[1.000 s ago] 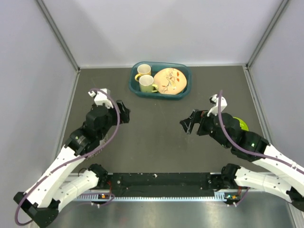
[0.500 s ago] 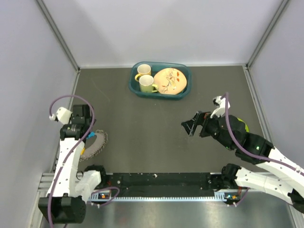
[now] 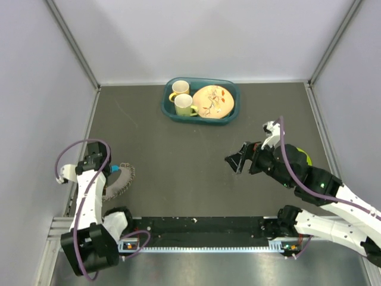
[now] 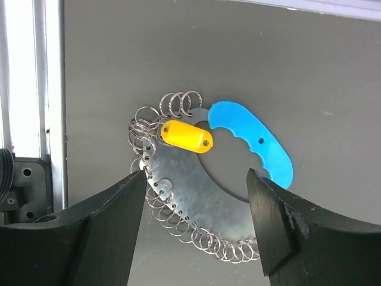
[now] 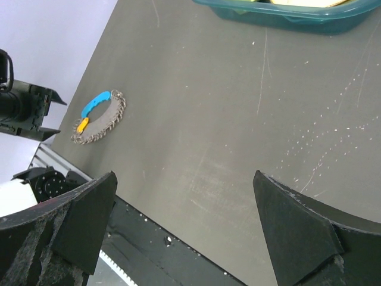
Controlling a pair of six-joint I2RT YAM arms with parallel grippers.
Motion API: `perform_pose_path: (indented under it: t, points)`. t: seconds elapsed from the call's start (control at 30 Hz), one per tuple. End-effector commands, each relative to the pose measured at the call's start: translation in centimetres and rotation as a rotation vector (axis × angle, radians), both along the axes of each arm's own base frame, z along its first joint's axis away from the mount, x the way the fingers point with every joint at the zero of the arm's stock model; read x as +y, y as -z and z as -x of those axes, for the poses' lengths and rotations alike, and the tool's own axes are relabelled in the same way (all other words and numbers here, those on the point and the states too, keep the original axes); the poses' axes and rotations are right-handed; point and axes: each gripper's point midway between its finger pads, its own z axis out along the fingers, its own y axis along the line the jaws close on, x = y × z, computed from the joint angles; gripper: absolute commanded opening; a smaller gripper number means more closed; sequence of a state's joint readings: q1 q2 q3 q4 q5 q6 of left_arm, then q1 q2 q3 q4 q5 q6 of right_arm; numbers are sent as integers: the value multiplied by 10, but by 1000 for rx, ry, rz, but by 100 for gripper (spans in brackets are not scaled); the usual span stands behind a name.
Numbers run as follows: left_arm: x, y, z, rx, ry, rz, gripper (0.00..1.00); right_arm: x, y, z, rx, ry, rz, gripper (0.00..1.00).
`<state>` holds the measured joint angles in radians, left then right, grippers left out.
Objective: Remove the keys from the keyring
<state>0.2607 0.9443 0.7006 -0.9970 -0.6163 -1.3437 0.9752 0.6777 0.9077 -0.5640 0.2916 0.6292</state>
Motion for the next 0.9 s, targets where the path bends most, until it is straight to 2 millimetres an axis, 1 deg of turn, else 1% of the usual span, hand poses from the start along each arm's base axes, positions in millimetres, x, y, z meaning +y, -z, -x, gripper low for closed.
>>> perform_pose_path:
  t: [0.0,0.1,0.13,0.27,0.37,0.5,0.63,0.8,0.87]
  points:
    - [6,9,6,-33,-159,5,72,8,-23,3,-35,-36,-55,98]
    - [6,20,15,21,-199,20,71,10,-22,2,-30,-37,-54,98]
    - [7,21,17,33,-209,20,69,11,-23,2,-30,-42,-55,98]
    - [2,38,25,101,-248,53,65,13,-21,4,-15,-50,-58,98]
    - [-1,46,26,114,-272,72,64,13,-19,4,-13,-50,-56,98]
    - [-3,51,23,107,-269,92,63,11,-18,7,-16,-56,-63,98]
    - [-4,58,26,124,-288,94,61,6,-20,8,-30,-50,-73,98]
    - [-5,67,31,181,-299,105,59,2,-29,11,-49,-54,-96,98]
    - [-6,70,29,195,-293,114,56,2,-30,12,-53,-56,-100,98]
